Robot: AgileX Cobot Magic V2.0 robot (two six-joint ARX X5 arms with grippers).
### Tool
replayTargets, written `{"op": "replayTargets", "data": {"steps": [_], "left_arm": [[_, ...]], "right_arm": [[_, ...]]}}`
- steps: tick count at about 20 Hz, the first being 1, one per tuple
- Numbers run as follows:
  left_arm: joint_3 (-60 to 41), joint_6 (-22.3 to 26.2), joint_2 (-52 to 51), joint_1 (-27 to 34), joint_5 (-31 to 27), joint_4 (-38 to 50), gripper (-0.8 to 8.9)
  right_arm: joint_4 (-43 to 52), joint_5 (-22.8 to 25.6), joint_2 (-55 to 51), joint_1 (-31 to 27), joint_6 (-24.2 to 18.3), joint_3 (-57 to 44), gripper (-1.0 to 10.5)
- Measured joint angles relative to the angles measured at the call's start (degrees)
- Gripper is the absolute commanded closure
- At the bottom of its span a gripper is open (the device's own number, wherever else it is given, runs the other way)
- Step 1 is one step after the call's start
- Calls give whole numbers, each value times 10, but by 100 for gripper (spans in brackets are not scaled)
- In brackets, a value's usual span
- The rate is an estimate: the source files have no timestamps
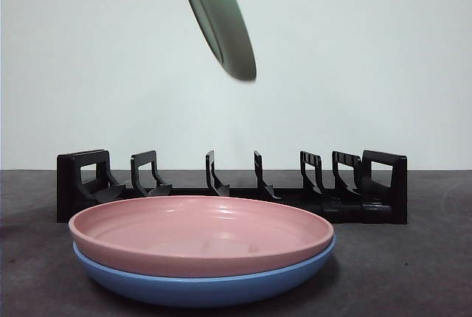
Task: Place the plate
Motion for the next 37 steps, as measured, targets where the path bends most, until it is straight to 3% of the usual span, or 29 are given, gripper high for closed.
{"op": "replayTargets", "data": {"steps": [4,9,15,18,22,26,30,37], "left_arm": [[0,0,0,0,0,0,438],[0,0,0,0,0,0,438],[0,-2,0,0,0,-1,438],[0,-2,0,0,0,-1,438],[0,-11,0,0,0,-1,438],[0,-15,0,0,0,-1,438],[0,-15,0,0,0,-1,438],[0,-15,0,0,0,0,438]], "right_arm": [[55,54,-63,75,-61,-52,938],[281,138,-215,151,-74,-307,938],[460,194,-383,207,-75,-580,938],[413,217,-427,239,-97,-608,939],[265,219,-428,272,-202,-608,938],[181,220,-420,289,-297,-608,934],[135,220,-368,289,-338,-603,931],[79,218,-228,289,-354,-529,931]]}}
